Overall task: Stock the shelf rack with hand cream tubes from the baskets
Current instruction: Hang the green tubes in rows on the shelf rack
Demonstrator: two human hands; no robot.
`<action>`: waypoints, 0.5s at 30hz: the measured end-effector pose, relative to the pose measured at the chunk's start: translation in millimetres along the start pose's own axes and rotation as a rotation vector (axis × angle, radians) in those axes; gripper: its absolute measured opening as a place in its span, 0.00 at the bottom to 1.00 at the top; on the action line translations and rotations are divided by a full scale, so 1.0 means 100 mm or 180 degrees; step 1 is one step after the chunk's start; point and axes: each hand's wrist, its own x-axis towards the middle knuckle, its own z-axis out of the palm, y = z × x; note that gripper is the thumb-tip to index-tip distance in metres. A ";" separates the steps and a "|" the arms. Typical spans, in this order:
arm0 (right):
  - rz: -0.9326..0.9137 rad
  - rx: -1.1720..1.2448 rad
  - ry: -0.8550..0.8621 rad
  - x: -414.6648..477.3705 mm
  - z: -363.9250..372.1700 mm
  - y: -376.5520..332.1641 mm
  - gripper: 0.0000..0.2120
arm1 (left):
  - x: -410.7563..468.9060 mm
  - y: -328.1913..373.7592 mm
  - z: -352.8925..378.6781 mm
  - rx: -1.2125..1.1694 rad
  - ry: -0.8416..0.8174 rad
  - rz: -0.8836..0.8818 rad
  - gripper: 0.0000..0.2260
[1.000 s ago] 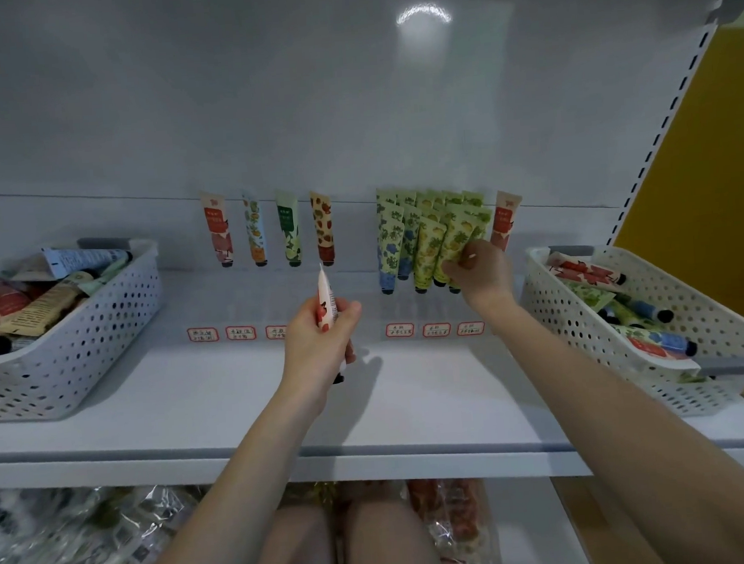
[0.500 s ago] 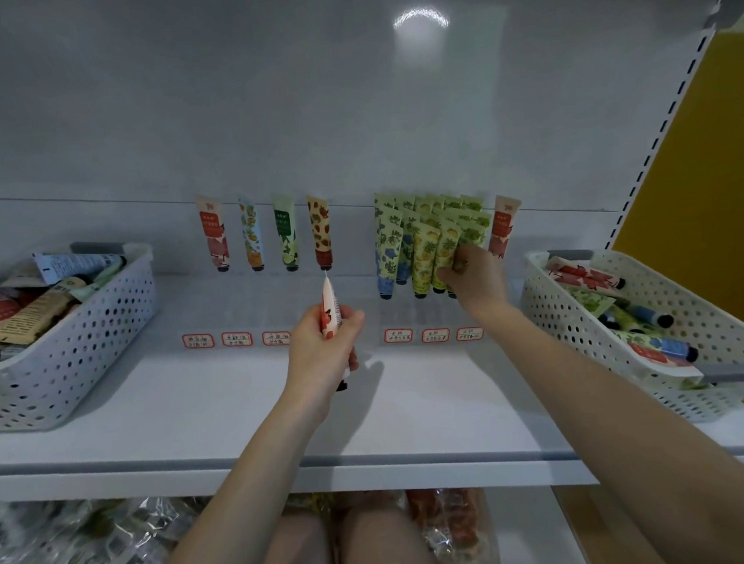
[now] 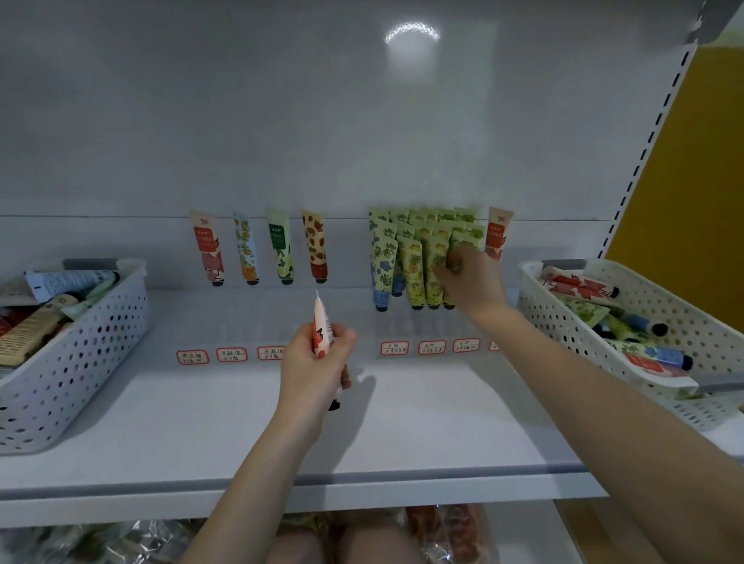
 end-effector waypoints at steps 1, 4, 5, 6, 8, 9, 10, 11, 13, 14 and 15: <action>0.0027 0.0012 -0.0004 0.01 0.01 0.00 0.07 | 0.00 0.00 0.00 0.0005 0.0002 0.0006 0.03; 0.0070 0.0014 -0.0005 0.00 0.02 0.01 0.06 | 0.01 -0.01 -0.01 0.0031 0.0029 -0.0008 0.03; 0.0055 0.0033 0.0005 0.00 0.02 0.00 0.06 | 0.01 -0.01 -0.01 0.0031 0.0034 -0.0022 0.03; 0.0037 0.0057 0.0014 0.00 0.01 0.01 0.07 | 0.01 -0.01 -0.01 0.0023 0.0037 -0.0036 0.03; 0.0031 0.0079 0.0008 0.00 0.00 0.02 0.07 | 0.01 -0.01 -0.01 -0.0001 0.0033 -0.0034 0.03; 0.0038 0.0072 0.0002 -0.01 -0.01 0.03 0.07 | 0.01 -0.01 -0.02 -0.0005 0.0031 -0.0021 0.03; 0.0044 0.0062 0.0004 -0.01 -0.01 0.04 0.07 | 0.01 -0.01 -0.02 -0.0001 0.0032 -0.0008 0.03; 0.0061 0.0067 0.0009 -0.01 -0.01 0.05 0.07 | 0.01 -0.02 -0.02 0.0005 0.0034 0.0001 0.03; 0.0099 0.0053 -0.0001 0.01 -0.01 0.07 0.08 | 0.01 -0.02 -0.01 -0.0006 0.0036 0.0003 0.03; 0.0109 0.0016 -0.0019 0.01 -0.02 0.07 0.09 | 0.01 -0.03 -0.01 -0.0019 0.0036 0.0000 0.03; 0.0119 -0.0008 -0.0034 0.02 -0.02 0.07 0.09 | 0.01 -0.03 -0.01 -0.0021 0.0037 0.0000 0.03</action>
